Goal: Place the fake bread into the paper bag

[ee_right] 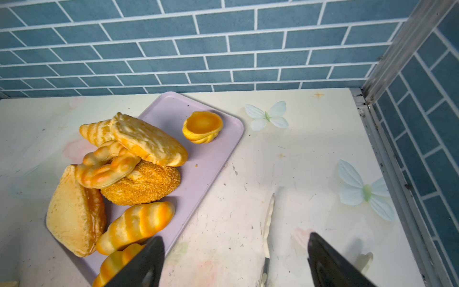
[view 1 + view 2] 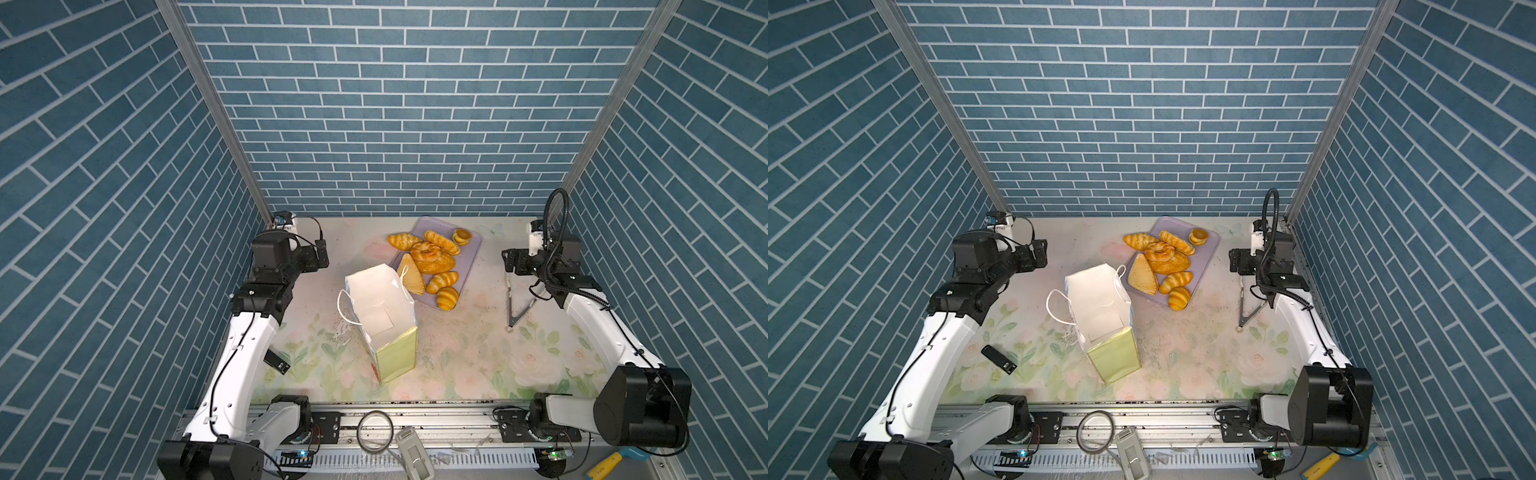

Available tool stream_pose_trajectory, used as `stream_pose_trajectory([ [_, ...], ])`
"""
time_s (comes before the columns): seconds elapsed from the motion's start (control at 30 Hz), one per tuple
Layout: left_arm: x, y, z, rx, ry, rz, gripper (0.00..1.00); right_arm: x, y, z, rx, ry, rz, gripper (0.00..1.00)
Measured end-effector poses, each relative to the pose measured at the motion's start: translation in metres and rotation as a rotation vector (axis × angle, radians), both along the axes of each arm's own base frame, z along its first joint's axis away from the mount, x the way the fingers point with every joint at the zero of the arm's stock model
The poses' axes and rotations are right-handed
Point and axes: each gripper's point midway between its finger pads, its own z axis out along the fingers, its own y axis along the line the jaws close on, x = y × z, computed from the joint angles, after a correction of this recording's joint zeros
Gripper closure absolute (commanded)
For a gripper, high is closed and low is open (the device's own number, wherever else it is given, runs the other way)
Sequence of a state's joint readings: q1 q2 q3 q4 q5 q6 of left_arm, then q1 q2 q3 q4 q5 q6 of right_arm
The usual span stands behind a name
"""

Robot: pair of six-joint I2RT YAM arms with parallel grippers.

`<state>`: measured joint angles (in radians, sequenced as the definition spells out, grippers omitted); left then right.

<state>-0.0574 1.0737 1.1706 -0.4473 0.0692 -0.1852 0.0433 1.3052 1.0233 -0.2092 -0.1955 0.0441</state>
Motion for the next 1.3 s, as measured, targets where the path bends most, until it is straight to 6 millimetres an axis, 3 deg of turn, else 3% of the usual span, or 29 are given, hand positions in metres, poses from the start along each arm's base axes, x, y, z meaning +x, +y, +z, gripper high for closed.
stream_pose_trajectory([
  [0.13, -0.011, -0.009, 0.017, -0.078, 0.052, -0.023, 0.05, -0.002, 0.014, 0.004, 0.008, 0.049, 0.044, 0.11],
  [0.33, -0.026, -0.024, 0.021, -0.194, 0.158, -0.057, 0.09, -0.008, 0.036, 0.009, 0.008, 0.1, 0.115, 0.11],
  [0.67, -0.058, -0.045, 0.038, -0.33, 0.214, -0.106, 0.11, -0.03, 0.064, -0.001, -0.015, 0.189, 0.22, 0.11],
  [1.0, -0.08, -0.068, 0.035, -0.344, 0.302, -0.171, 0.17, -0.038, 0.077, -0.008, -0.029, 0.241, 0.261, 0.11],
  [1.3, -0.108, -0.091, 0.018, -0.302, 0.417, -0.276, 0.27, -0.037, 0.083, -0.016, -0.035, 0.273, 0.282, 0.11],
])
